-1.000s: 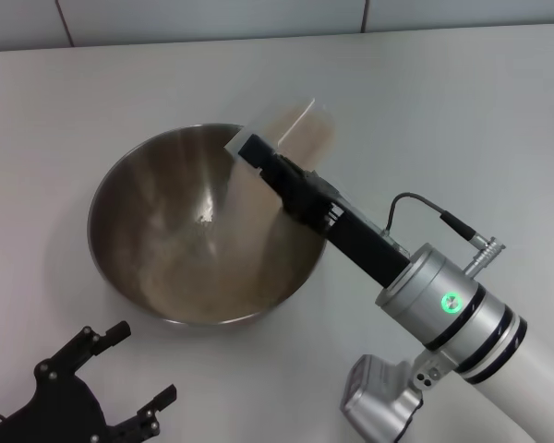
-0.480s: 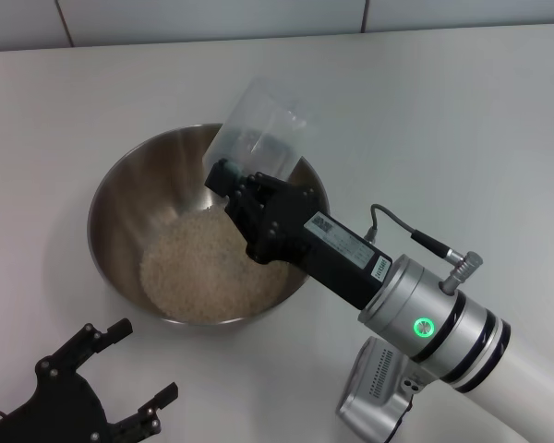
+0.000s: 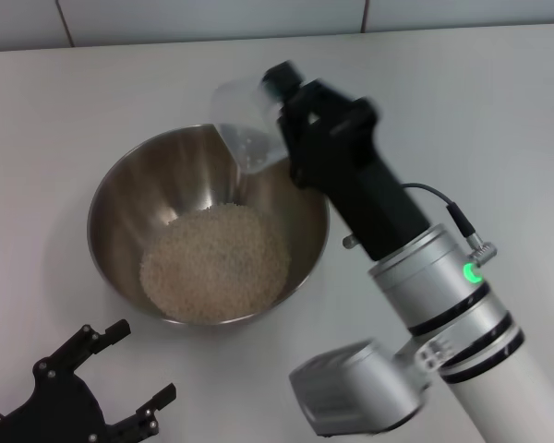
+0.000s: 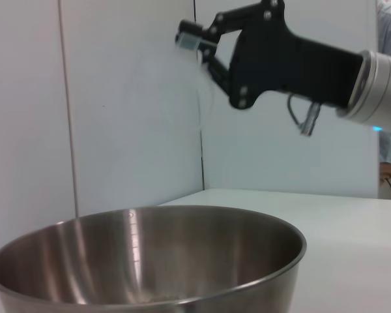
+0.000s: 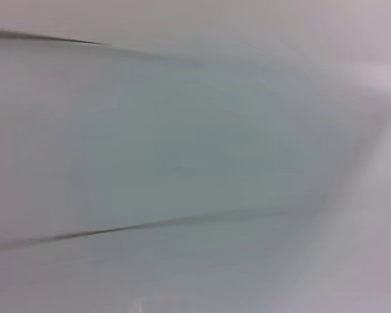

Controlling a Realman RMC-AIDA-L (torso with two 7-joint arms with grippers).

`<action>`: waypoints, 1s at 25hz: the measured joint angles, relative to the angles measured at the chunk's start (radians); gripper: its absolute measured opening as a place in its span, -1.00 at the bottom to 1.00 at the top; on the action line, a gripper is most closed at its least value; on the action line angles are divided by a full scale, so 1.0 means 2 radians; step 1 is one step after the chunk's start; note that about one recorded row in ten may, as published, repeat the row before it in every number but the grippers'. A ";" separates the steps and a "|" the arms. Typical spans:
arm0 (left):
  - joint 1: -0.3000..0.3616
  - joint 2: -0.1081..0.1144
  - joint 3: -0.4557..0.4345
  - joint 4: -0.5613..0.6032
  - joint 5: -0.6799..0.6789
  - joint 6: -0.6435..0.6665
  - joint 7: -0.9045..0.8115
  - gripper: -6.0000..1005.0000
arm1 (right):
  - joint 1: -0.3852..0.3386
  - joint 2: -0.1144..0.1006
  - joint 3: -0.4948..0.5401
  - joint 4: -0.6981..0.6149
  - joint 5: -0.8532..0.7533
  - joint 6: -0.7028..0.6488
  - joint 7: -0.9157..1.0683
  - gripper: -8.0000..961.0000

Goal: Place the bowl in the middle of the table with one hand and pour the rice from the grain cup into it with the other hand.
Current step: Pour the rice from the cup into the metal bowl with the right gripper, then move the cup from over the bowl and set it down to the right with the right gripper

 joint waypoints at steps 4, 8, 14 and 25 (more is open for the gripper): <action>0.000 0.000 0.000 0.000 0.000 0.000 0.000 0.73 | -0.033 -0.003 0.023 0.038 0.021 0.002 0.188 -0.92; -0.001 0.000 0.000 0.000 0.000 -0.001 0.000 0.73 | -0.050 -0.006 0.044 0.021 0.030 0.000 0.387 -0.92; 0.000 0.000 0.000 0.000 0.000 -0.001 0.002 0.73 | -0.069 -0.005 0.094 -0.046 0.032 0.003 0.595 -0.92; 0.002 -0.001 -0.001 0.000 0.000 -0.002 0.002 0.73 | -0.026 -0.002 0.074 -0.205 0.028 0.043 0.783 -0.91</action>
